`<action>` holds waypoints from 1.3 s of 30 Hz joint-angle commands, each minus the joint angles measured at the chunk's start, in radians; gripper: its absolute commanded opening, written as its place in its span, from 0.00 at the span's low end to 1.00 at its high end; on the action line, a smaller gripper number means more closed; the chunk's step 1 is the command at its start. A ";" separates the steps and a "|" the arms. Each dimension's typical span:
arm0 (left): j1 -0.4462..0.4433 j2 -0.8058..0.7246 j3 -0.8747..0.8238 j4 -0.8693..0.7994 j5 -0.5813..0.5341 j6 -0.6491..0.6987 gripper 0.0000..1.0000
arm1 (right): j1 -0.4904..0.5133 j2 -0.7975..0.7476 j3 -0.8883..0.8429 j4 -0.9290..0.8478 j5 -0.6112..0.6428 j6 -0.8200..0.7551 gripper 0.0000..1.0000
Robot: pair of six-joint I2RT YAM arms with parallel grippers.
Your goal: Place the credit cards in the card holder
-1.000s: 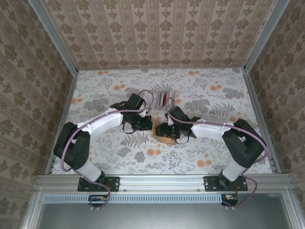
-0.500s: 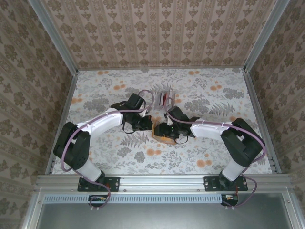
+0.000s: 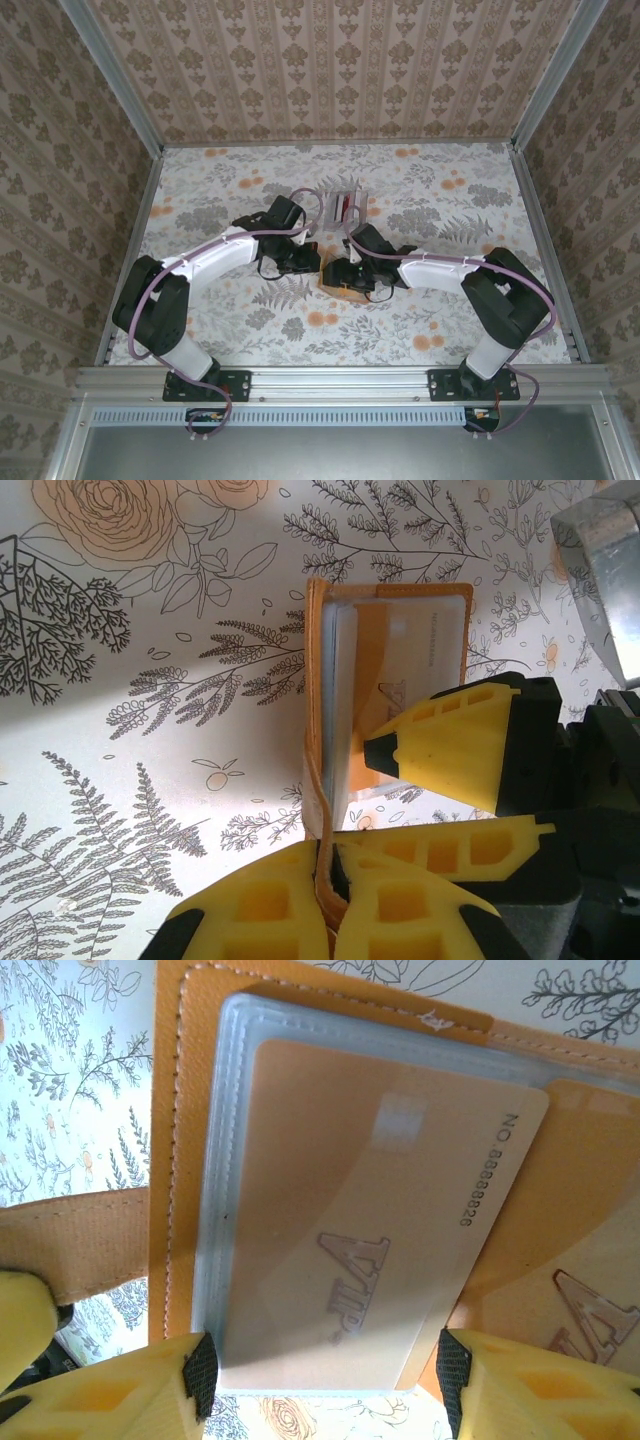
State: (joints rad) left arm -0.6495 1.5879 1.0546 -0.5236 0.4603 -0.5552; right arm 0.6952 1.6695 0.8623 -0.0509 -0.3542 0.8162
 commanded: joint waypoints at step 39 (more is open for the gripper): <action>0.040 -0.075 -0.013 -0.004 -0.003 0.001 0.00 | 0.012 -0.033 -0.007 -0.040 0.090 -0.005 0.34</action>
State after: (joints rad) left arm -0.6193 1.5433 1.0500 -0.5282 0.4522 -0.5575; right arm 0.7116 1.6600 0.8753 -0.0525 -0.2920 0.8146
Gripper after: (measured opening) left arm 0.054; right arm 0.343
